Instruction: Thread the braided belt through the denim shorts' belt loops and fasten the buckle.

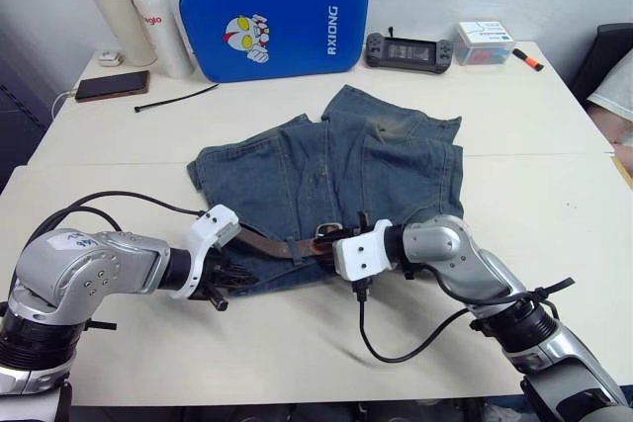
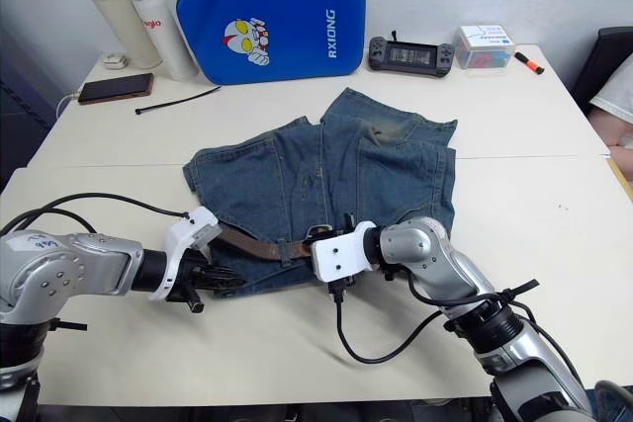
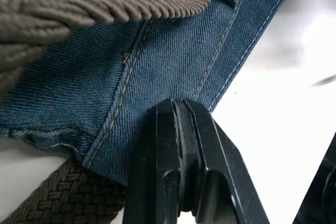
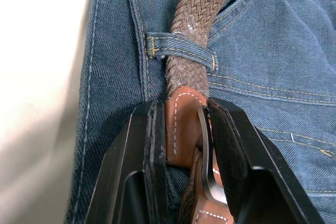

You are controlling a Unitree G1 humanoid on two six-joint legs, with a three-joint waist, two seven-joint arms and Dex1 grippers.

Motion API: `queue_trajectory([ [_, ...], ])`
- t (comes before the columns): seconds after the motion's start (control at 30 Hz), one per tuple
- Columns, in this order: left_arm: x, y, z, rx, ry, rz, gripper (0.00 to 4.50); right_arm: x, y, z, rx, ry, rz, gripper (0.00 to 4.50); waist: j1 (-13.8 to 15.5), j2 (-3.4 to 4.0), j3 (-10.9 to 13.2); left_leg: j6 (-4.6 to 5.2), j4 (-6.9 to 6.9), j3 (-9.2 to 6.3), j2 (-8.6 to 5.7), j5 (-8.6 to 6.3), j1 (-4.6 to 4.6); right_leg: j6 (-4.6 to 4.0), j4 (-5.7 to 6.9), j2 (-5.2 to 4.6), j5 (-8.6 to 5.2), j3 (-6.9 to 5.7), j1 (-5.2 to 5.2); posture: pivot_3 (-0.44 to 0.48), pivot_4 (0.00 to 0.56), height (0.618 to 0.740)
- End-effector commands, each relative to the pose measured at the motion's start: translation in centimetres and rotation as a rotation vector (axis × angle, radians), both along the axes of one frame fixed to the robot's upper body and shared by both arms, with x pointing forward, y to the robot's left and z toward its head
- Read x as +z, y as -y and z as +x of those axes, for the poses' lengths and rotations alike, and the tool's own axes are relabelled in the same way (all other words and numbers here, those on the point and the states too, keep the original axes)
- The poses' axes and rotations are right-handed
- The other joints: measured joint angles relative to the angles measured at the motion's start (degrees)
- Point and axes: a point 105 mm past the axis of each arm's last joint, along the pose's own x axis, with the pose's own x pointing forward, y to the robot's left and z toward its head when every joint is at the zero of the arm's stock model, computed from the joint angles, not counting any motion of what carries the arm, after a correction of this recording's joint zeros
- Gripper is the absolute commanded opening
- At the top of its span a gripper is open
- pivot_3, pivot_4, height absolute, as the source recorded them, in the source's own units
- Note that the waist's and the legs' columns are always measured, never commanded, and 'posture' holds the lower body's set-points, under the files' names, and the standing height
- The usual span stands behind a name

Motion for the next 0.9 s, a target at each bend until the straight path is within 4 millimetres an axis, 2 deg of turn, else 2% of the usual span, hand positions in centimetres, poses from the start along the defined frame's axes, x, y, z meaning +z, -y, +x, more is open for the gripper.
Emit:
queue_trajectory([
  [0.03, -1.1, 0.0, -0.8, -0.007, -0.053, 0.022, 0.0, 0.7, -0.4, -0.2, 0.042, 0.071, -0.016, 1.5, 0.0, 0.0, 0.0, 0.0, 0.0, 0.0, 0.0, 0.0, 0.0, 0.0, 0.01, 0.0, 0.0, 0.0, 0.0, 0.0, 0.15, 0.677],
  [0.2, -1.2, 0.1, -0.8, -0.015, -0.057, 0.022, 0.0, 2.3, -0.6, -0.1, 0.103, 0.298, -0.02, 1.5, 0.0, 0.0, 0.0, 0.0, -0.01, 0.0, 0.0, 0.0, 0.0, 0.0, 0.0, 0.01, 0.0, 0.0, -0.01, 0.0, 0.15, 0.677],
  [0.4, -1.2, 0.3, -0.7, -0.033, -0.064, 0.022, 0.0, 2.8, 1.0, -0.3, 0.055, 0.483, -0.014, 1.5, 0.12, 0.0, 0.0, 0.0, -0.04, 0.0, -0.02, 0.0, -0.01, 0.0, 0.01, 0.01, 0.0, 0.0, -0.02, 0.0, 0.15, 0.677],
  [0.57, -1.2, 0.7, -0.3, -0.059, -0.068, 0.019, 0.0, 2.1, 2.0, -0.5, 0.007, 0.517, -0.025, 1.5, 0.22, 0.0, 0.0, 0.0, -0.04, 0.01, -0.05, 0.0, 0.01, 0.0, 0.03, 0.02, 0.0, 0.02, -0.01, 0.0, 0.15, 0.677],
  [0.9, -1.2, 1.2, 0.3, -0.096, -0.071, 0.021, 0.0, 1.2, 1.7, -0.9, 0.028, 0.571, -0.04, 1.5, 1.03, 0.0, -0.01, 0.02, -0.03, 0.01, -0.13, 0.01, 0.11, 0.0, 0.1, 0.09, 0.0, 0.04, 0.08, 0.0, 0.15, 0.677],
])
